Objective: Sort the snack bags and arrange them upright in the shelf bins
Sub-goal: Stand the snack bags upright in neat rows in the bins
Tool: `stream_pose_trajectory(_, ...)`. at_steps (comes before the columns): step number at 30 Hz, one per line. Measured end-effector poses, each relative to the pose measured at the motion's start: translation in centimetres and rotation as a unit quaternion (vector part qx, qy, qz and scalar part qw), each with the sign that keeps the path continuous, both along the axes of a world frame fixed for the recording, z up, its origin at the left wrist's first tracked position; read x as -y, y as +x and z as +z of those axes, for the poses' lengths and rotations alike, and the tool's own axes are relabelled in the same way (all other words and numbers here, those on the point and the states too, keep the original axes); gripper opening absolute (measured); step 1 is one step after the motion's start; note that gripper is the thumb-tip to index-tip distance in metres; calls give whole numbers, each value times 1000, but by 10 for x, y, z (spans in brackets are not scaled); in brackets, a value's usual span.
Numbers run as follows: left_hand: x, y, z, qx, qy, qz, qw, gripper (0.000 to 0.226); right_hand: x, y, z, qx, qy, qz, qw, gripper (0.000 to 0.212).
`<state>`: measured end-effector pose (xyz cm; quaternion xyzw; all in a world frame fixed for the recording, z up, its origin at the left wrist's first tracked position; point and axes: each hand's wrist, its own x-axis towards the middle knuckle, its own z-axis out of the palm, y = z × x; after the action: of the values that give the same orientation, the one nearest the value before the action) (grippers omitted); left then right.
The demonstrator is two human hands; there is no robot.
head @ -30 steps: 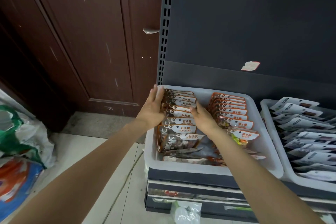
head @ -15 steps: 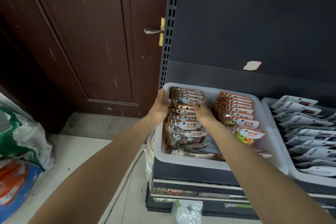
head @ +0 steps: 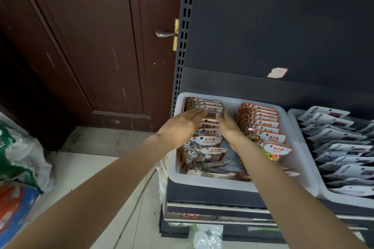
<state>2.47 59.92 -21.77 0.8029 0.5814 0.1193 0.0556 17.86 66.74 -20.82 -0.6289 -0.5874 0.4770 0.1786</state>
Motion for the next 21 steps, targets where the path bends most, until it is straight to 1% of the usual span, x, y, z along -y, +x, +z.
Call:
stream_pose_trajectory(3, -11, 1, 1, -66, -97, 62, 991, 58, -9, -12, -1, 3, 5, -3, 1000, 59)
stream_pose_trajectory(5, -22, -1, -1, -93, -117, 90, 985, 60, -12, -15, -1, -26, -4, -5, 1000, 61)
stream_pose_trajectory(7, -29, 0, -1, -101, -123, 102, 982, 61, -13, -11, -2, -47, -16, 0, 999, 61)
stream_pose_trajectory(8, -30, 2, 2, -87, -129, 99, 983, 62, -11, -7, -4, -45, -19, 5, 999, 61)
stream_pose_trajectory(11, -21, 4, 7, 4, -157, 64, 986, 62, -4, 3, -10, -22, -45, 21, 999, 66)
stream_pose_trajectory(13, -9, -2, 13, 66, -168, 59, 982, 62, 2, 7, -11, -18, -53, 43, 998, 61)
stream_pose_trajectory(15, 3, -7, 16, 137, -164, 80, 974, 61, 9, 11, -4, -7, -50, 46, 998, 64)
stream_pose_trajectory(18, 24, -14, 22, 235, -147, 143, 950, 56, 19, 21, 10, 24, 0, 19, 1000, 68)
stream_pose_trajectory(19, 32, -16, 24, 247, -143, 155, 946, 54, 26, 25, 14, 25, 15, 13, 999, 66)
stream_pose_trajectory(21, 48, -18, 23, 239, -140, 164, 947, 52, 42, 31, 20, 35, 34, 16, 999, 63)
